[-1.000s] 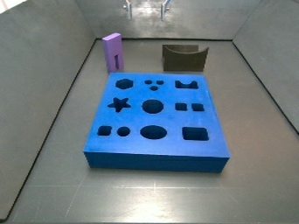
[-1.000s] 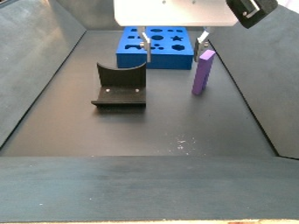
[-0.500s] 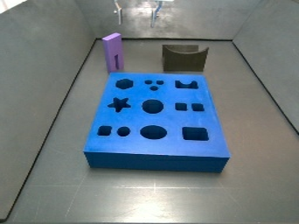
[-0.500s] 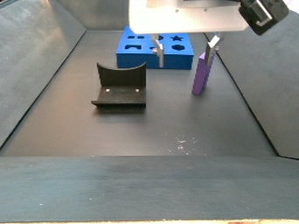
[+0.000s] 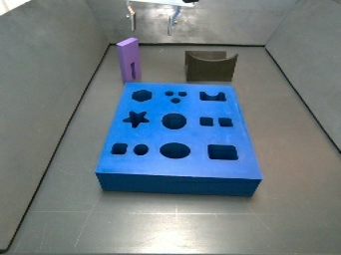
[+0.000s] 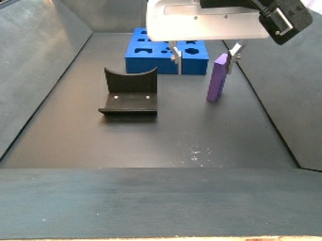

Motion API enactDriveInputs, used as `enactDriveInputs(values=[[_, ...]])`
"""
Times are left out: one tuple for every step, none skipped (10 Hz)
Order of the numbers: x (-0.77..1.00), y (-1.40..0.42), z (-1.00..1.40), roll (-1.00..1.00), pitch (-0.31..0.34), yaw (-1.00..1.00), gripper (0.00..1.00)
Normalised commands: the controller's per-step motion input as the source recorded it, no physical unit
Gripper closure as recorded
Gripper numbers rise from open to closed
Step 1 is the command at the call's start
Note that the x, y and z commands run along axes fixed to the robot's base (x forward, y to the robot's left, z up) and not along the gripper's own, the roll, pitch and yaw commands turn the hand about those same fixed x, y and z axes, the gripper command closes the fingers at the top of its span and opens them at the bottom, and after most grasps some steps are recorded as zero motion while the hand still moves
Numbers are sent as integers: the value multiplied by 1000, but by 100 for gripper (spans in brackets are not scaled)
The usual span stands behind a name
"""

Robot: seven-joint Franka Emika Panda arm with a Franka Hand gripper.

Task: Pick up the double-square object. Rotate the double-square object. Move to above the board. Insert the double-square object.
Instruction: Pick up the double-square object.

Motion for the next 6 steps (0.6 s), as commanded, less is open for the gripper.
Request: enactDriveInputs(values=[[-57,0,0,0,0,0,0],[-109,0,-11,0,0,0,0],[-86,-9,-149,-14,0,-174,0],[-80,-17,-280,0,9,-409,0],[-120,-6,-300,-14,17,-471,0],[-114,0,-146,-20,0,-386,0]])
